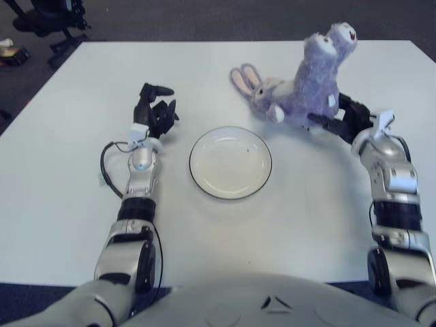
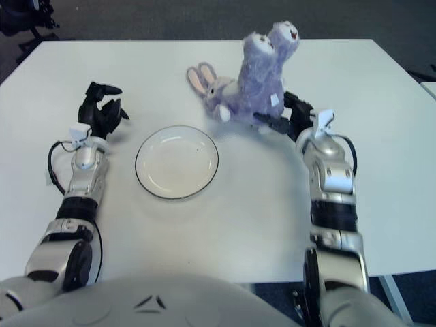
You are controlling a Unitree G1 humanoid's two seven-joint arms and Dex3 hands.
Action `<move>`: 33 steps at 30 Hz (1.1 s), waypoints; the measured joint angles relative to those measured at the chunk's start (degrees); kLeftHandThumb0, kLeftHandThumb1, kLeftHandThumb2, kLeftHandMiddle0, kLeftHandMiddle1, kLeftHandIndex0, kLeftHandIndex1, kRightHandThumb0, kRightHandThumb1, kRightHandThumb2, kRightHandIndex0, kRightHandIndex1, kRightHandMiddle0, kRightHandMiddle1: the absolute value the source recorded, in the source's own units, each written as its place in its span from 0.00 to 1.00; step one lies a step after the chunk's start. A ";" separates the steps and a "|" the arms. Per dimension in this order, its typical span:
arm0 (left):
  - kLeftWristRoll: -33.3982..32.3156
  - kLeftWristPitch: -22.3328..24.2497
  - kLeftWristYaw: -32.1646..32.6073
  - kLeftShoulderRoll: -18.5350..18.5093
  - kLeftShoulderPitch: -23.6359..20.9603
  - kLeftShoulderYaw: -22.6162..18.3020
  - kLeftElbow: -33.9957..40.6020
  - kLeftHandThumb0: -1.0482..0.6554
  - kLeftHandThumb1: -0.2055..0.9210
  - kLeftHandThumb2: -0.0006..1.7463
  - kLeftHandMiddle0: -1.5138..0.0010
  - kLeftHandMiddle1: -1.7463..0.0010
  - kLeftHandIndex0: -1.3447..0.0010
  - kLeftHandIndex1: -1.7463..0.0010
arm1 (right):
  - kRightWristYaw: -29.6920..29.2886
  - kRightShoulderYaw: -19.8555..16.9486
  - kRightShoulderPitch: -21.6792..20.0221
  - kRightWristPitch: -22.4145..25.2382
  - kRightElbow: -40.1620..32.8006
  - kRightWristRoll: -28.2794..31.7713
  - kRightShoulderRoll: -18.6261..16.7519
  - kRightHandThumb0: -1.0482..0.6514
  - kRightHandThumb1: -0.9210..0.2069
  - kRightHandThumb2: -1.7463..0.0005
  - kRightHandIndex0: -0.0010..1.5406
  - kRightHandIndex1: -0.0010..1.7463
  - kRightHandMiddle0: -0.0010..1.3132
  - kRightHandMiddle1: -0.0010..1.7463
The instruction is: Put the doll into the plate.
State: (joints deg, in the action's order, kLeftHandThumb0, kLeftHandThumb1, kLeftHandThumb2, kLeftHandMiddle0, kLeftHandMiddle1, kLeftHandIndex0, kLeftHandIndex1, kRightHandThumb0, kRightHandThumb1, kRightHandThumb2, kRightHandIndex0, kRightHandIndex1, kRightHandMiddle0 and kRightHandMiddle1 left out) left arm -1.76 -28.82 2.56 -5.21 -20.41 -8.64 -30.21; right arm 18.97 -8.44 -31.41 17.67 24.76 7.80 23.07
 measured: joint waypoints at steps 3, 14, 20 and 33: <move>0.00 0.01 0.01 -0.01 0.09 -0.01 0.15 0.41 1.00 0.19 0.44 0.00 0.70 0.12 | 1.56 1.12 -2.60 -1.78 3.77 -0.54 0.03 0.65 0.04 0.99 0.61 1.00 0.52 1.00; 0.04 0.05 0.02 -0.07 0.37 -0.02 0.55 0.41 1.00 0.19 0.44 0.00 0.70 0.12 | 6.76 4.49 -11.83 -5.73 15.91 -2.63 -0.03 0.64 0.05 0.99 0.61 1.00 0.52 1.00; 0.07 0.17 0.02 -0.02 0.49 0.02 0.78 0.41 1.00 0.19 0.44 0.00 0.70 0.12 | 10.04 5.65 -16.24 -8.65 24.00 -2.98 -0.22 0.63 0.05 1.00 0.61 1.00 0.52 1.00; 0.12 0.30 0.02 -0.02 0.62 0.11 1.02 0.41 1.00 0.19 0.44 0.00 0.70 0.12 | 16.30 7.57 -21.09 -9.71 32.29 -4.08 -1.53 0.61 0.06 1.00 0.61 1.00 0.51 1.00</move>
State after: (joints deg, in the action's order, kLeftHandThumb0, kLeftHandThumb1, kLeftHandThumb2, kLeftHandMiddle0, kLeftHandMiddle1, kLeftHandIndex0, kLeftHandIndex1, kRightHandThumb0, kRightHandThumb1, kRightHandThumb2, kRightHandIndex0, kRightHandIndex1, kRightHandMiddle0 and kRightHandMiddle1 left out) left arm -1.63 -28.52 2.59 -5.22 -19.79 -8.53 -29.19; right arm 35.27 -0.87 -52.50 7.96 57.05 3.71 21.54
